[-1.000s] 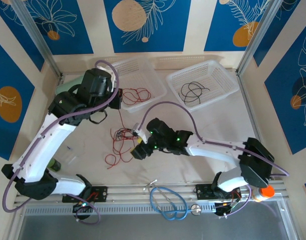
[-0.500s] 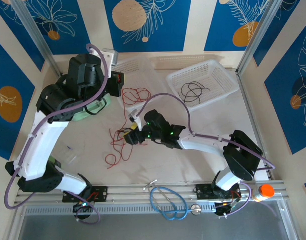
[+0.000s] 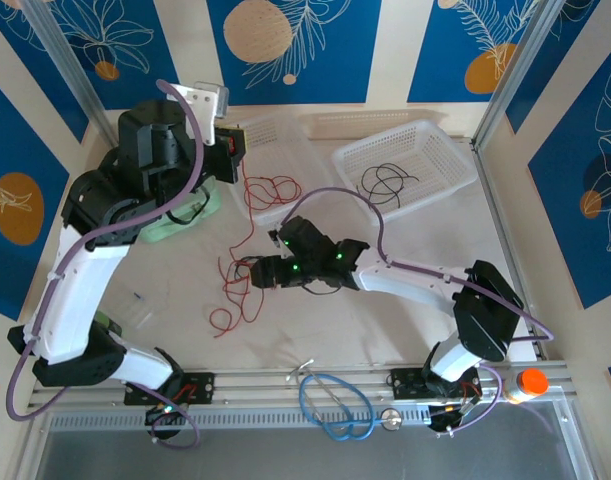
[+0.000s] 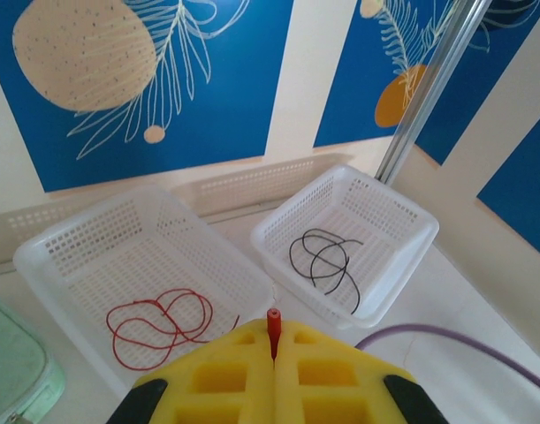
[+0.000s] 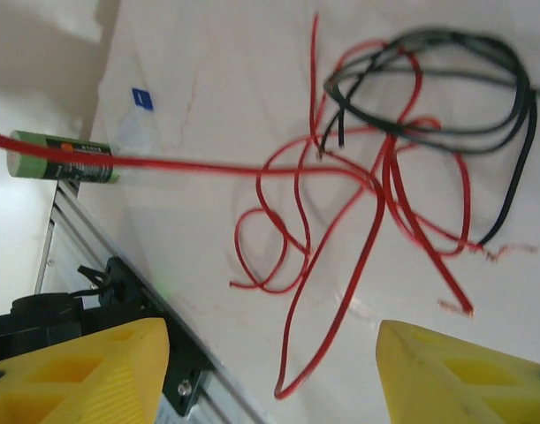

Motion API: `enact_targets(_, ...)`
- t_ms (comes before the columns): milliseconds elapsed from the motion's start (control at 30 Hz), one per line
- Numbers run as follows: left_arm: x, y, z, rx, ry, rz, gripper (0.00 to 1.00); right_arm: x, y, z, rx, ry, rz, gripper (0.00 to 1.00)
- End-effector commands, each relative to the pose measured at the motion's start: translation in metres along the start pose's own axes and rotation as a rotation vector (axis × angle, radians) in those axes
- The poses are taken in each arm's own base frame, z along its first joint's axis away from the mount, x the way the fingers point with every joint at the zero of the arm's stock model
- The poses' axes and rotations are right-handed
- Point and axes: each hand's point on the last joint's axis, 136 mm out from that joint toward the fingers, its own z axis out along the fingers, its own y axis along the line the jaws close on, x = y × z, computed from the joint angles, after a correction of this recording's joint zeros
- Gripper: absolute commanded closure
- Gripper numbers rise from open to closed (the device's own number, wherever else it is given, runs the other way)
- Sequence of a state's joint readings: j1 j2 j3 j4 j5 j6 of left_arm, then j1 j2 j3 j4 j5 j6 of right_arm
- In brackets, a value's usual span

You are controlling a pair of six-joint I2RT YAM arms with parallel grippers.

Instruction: Untangle the cables

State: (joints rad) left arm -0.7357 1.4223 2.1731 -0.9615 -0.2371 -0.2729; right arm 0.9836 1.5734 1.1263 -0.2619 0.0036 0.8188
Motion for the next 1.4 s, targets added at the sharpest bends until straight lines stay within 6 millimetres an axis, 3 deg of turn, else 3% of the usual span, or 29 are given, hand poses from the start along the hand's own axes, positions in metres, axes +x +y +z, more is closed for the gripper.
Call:
enact_targets(0, -0.030, -0.004, -0.018, 0.019, -0.110, 0.014, 1.00, 0.017, 0.000, 0.012, 0.018, 0.091, 0.066, 0.37)
enact_targets(133, -0.036, -0.005, -0.022, 0.024, -0.127, 0.018, 1.00, 0.003, 0.006, 0.017, 0.068, 0.032, -0.119, 0.37)
enact_targets(300, -0.037, -0.006, -0.026, 0.033, -0.132, 0.019, 1.00, -0.038, -0.007, 0.022, 0.217, -0.134, -0.305, 0.37)
enact_targets(500, -0.044, -0.008, -0.036, 0.052, -0.160, 0.010, 1.00, -0.079, -0.017, 0.038, 0.340, -0.253, -0.403, 0.40)
enact_targets(533, -0.045, -0.008, -0.037, 0.056, -0.165, 0.009, 1.00, -0.084, -0.018, 0.041, 0.342, -0.263, -0.410, 0.43)
enact_targets(567, -0.046, -0.008, -0.039, 0.058, -0.170, 0.008, 1.00, -0.088, -0.015, 0.044, 0.334, -0.271, -0.418, 0.53)
enact_targets(633, -0.050, -0.008, -0.043, 0.058, -0.182, 0.009, 1.00, -0.095, -0.011, 0.043, 0.329, -0.285, -0.417, 0.86)
enact_targets(667, -0.051, -0.007, -0.046, 0.054, -0.188, 0.009, 1.00, -0.099, -0.005, 0.038, 0.324, -0.295, -0.415, 0.99)
enact_targets(767, -0.050, -0.001, -0.048, 0.023, -0.187, 0.019, 1.00, -0.108, 0.021, 0.013, 0.279, -0.335, -0.427, 1.00)
enact_targets(900, -0.039, 0.007, -0.043, -0.019, -0.163, 0.030, 1.00, -0.118, 0.059, -0.037, 0.185, -0.372, -0.421, 1.00)
enact_targets(1033, -0.022, 0.013, -0.030, -0.050, -0.130, 0.031, 1.00, -0.130, 0.081, -0.082, 0.056, -0.374, -0.345, 1.00)
enact_targets(1200, -0.001, 0.018, -0.011, -0.078, -0.109, 0.047, 1.00, -0.168, 0.069, -0.124, -0.028, -0.426, -0.227, 1.00)
enact_targets(1367, 0.007, 0.020, 0.003, -0.097, -0.111, 0.071, 1.00, -0.185, 0.063, -0.127, -0.295, -0.305, -0.010, 1.00)
